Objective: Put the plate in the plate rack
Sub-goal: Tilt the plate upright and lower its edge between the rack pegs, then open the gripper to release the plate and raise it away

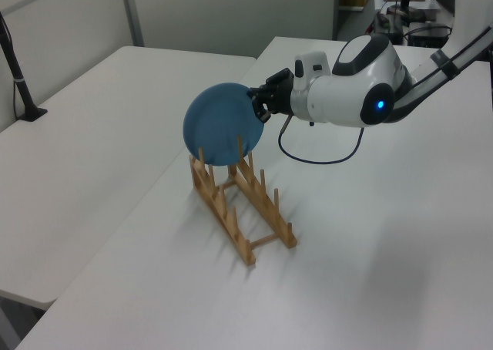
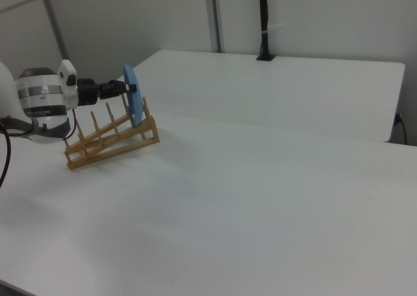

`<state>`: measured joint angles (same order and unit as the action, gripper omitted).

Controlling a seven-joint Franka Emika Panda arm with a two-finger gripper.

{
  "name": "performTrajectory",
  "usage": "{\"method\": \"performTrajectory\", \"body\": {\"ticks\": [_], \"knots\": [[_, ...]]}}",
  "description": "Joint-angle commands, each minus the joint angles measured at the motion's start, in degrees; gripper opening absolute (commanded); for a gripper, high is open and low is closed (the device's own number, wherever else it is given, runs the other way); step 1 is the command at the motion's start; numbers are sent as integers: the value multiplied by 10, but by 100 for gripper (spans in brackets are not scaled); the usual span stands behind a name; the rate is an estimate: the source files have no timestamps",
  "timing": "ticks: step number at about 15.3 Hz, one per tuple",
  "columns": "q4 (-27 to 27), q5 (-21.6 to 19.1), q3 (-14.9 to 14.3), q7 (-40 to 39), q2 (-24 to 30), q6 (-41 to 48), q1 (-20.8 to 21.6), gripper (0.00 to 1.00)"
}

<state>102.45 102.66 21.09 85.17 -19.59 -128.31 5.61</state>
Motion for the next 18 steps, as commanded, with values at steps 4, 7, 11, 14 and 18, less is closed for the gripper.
{"method": "performTrajectory", "body": {"ticks": [4,7,11,14,18], "knots": [[-17,11,-4,38,-4,16,7,100],[-40,-5,-3,50,3,16,7,100],[-41,-128,5,42,42,15,1,100],[-41,-290,5,12,82,22,-9,100],[-43,-524,4,-117,129,66,-32,100]]}}
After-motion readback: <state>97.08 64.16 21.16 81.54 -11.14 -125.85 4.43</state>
